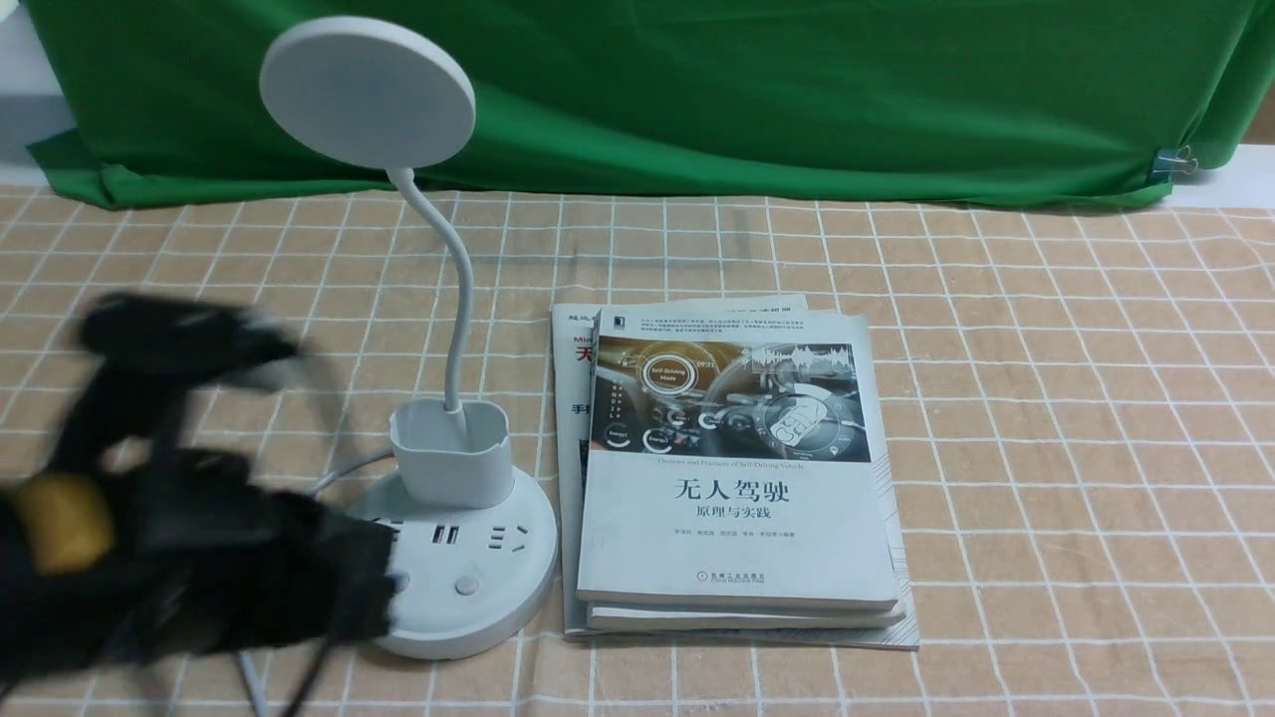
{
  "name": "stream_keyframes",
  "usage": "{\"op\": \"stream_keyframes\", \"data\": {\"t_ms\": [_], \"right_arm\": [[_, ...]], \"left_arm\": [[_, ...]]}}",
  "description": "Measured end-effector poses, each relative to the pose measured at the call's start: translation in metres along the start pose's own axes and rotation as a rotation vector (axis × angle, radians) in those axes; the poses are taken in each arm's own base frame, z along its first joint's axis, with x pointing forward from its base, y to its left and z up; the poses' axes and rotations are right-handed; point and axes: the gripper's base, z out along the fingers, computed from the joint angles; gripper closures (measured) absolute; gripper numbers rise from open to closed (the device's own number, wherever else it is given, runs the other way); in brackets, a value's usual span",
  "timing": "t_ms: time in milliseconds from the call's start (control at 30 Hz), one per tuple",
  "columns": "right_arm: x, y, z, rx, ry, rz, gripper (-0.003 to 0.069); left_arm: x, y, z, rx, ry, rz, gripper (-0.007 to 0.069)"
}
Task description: Turn off the desk lamp on the light coffee tablecloth by hand.
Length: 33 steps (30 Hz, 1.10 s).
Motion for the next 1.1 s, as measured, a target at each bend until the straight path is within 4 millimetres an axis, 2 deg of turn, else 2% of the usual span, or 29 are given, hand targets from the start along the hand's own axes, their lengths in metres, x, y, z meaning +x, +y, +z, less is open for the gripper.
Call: {"op": "stream_keyframes", "data": {"t_ms": [100,133,200,367,733,1100], "right_arm": [[0.000,0.000,0.000,0.000,0.000,0.000,0.0417],[0.000,0.000,0.000,0.000,0.000,0.000,0.0417],[0.000,0.000,0.000,0.000,0.000,0.000,0.0417],[0.000,0.000,0.000,0.000,0.000,0.000,0.0417],[0.000,0.000,0.000,0.000,0.000,0.000,0.0417],[0.000,0.000,0.000,0.000,0.000,0.000,0.0417]], "left_arm": [[0.028,0.006,-0.022,-0.015,-0.238,0.004,0.0608],[0.031,0.006,-0.024,-0.016,-0.265,0.004,0.0608],[0.050,0.010,-0.033,-0.024,-0.398,0.004,0.0608],[0.076,0.015,-0.040,-0.025,-0.508,0.004,0.0608],[0.085,0.016,-0.039,-0.026,-0.505,0.009,0.0608],[0.087,0.021,-0.039,-0.110,-0.550,0.134,0.0609]]}}
